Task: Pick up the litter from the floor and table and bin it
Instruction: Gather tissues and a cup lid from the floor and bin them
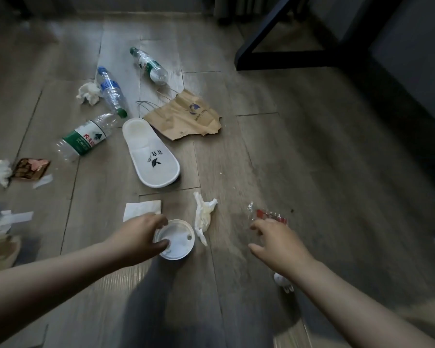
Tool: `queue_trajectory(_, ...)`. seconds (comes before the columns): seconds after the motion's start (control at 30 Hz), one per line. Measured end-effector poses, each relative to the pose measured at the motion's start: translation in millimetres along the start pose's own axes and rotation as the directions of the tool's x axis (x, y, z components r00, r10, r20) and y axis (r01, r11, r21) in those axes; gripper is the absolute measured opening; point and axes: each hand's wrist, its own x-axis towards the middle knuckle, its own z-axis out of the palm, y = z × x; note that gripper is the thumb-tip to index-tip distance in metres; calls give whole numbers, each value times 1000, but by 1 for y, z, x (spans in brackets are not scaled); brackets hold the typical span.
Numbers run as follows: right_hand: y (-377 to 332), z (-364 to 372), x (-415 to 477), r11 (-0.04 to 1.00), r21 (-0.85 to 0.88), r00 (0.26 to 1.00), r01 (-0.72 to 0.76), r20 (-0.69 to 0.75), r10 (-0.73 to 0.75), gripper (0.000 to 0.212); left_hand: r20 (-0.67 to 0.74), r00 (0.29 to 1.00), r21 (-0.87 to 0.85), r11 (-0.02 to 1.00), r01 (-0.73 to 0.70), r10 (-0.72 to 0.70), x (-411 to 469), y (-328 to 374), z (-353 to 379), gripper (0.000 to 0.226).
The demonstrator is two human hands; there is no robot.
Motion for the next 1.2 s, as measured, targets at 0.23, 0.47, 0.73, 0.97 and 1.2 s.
queue_trajectory(0.23, 28, 13, -9, 997, -34, 998, -64, 2, 64, 47, -66, 998, 94, 995, 14, -8, 29, -20, 3, 51)
queue_trajectory(0.47, 34, 23, -23, 990, -44, 990, -136, 27, 137, 44, 36, 998, 152, 987, 48, -54, 38, -46, 2, 71)
queue_trajectory(0.73, 40, 33, -32, 970, -88, 970, -229, 59, 234, 50, 97, 981, 168, 975, 148, -166, 41, -50, 18, 53)
queue_trajectory(0.97, 44, 44, -32, 972, 58, 967, -226, 137, 217, 66, -36, 978, 72, 976, 206, -204, 44, -41, 6, 21)
queue_trajectory(1.2, 32, 38, -15, 977, 186, 994, -105, 25, 102, 68, 5, 990, -222, 965, 140, -143, 42, -29, -3, 15)
